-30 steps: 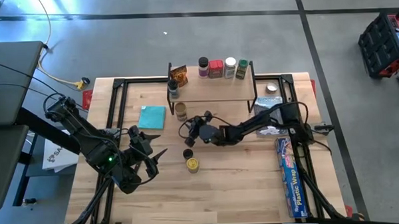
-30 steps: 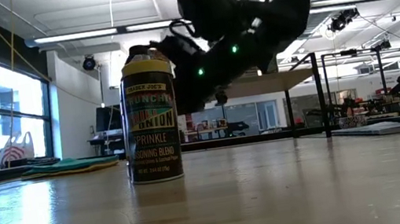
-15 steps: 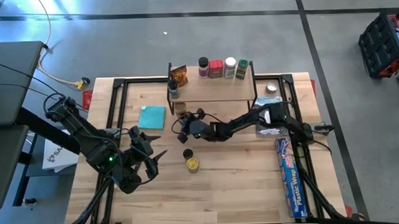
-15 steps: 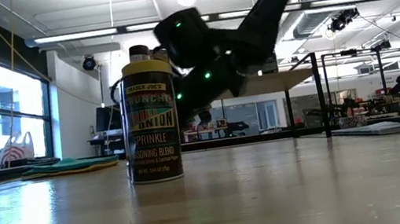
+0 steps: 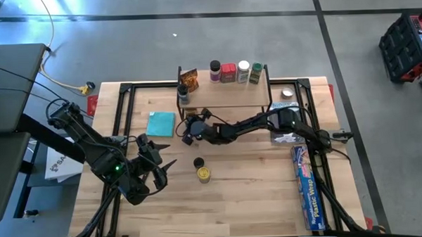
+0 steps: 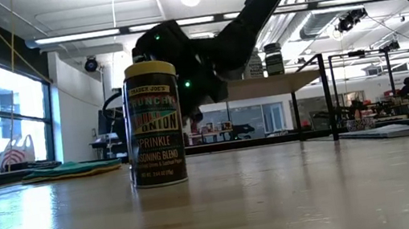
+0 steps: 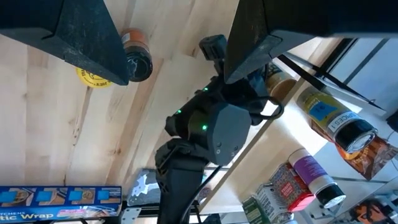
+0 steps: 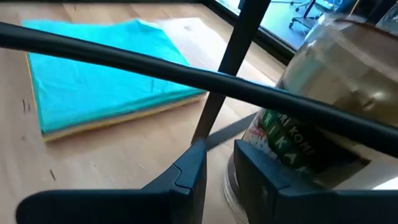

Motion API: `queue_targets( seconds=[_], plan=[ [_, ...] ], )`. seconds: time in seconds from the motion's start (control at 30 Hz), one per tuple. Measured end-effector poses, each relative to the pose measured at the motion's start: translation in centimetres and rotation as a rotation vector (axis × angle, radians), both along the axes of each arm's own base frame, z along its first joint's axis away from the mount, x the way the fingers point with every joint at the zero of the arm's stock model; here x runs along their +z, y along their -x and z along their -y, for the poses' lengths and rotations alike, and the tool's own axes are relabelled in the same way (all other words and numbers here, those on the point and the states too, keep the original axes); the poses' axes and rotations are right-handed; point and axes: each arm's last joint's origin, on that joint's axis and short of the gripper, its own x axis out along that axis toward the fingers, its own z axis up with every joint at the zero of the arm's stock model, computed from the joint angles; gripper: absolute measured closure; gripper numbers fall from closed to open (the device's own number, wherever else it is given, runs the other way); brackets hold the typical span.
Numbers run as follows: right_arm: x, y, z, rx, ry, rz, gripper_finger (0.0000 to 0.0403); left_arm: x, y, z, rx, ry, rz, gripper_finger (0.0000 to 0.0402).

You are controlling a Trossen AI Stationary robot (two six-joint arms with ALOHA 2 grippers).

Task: Shelf spices
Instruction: Put the golden seasoning bottle under the shelf, then put the yellow seasoning bottle on the shelf

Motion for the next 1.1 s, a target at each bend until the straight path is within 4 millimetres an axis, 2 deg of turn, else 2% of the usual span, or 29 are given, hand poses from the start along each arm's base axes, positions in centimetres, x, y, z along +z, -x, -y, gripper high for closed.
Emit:
queue_targets(
  seconds=[0.17, 0.37, 0.47, 0.67, 0.8, 0.87, 1.0, 1.1],
  plan=[
    [-0.1, 0.1, -0.1, 0.010, 0.009, -0.030, 0.0328, 0.0, 0.0, 0.0, 0.000, 0.000, 0.000, 0.0142],
    [0.1, 0.1, -1.4, 0.095, 0.066, -0.126, 0.0328, 0.0, 0.0, 0.0, 0.000, 0.001, 0.000, 0.0142],
    [2.1, 0.3, -2.3, 0.124, 0.102, -0.148, 0.0328, 0.0, 0.0, 0.0, 0.000, 0.000, 0.000, 0.0142],
    [8.3, 2.0, -4.9, 0.150, 0.121, -0.174, 0.0328, 0.0, 0.1, 0.1, -0.001, 0.010, 0.005, 0.0142],
    [12.5, 4.4, -8.2, 0.143, 0.179, -0.239, 0.0328, 0.0, 0.4, 0.5, -0.012, 0.016, 0.015, 0.0142],
    [14.0, 6.2, -10.0, 0.106, 0.224, -0.306, 0.0328, 0.0, 0.7, 0.8, -0.023, 0.015, 0.022, 0.0142],
    [16.1, 10.6, -14.1, 0.055, 0.249, -0.396, 0.0328, 0.1, 1.4, 1.5, -0.047, -0.012, 0.052, 0.0142],
    [17.0, 14.1, -17.5, 0.041, 0.199, -0.386, 0.0328, 0.2, 1.8, 1.9, -0.058, -0.040, 0.078, 0.0142]
  ],
)
